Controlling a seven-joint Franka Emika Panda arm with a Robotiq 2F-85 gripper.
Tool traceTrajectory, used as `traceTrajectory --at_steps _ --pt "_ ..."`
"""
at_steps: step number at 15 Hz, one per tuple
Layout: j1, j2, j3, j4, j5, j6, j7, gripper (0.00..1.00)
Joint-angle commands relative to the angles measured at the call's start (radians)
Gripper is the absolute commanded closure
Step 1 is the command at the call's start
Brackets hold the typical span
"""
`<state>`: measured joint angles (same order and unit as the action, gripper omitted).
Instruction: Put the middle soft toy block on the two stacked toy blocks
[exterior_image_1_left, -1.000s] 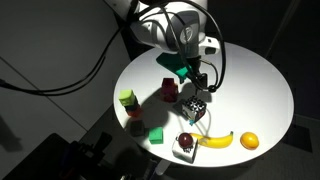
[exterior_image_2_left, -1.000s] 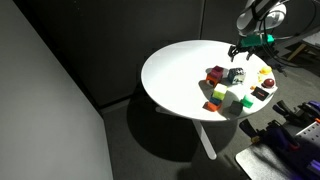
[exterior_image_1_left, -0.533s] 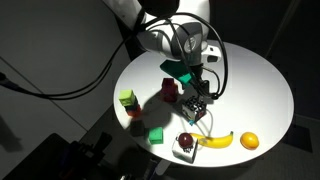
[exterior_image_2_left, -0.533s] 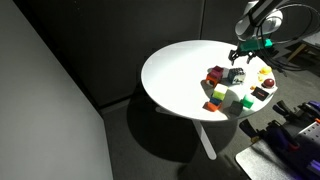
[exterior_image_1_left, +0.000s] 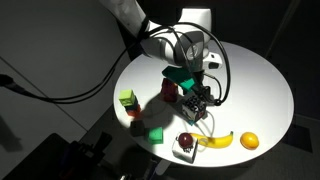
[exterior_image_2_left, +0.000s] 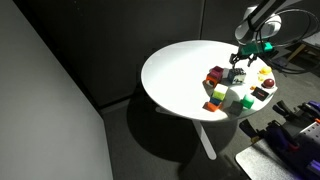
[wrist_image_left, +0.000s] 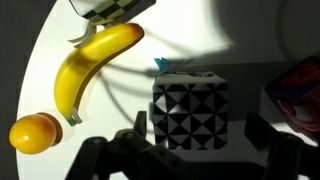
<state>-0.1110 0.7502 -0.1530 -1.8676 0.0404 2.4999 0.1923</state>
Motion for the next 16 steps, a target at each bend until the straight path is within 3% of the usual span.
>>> traceTrajectory --at_steps 1,16 --pt "-0.012 0.033 0.005 0.039 -0.004 0.006 -0.035 0.00" --pt "-0.008 0.138 -0.001 0.126 -0.007 0.042 -0.041 0.00"
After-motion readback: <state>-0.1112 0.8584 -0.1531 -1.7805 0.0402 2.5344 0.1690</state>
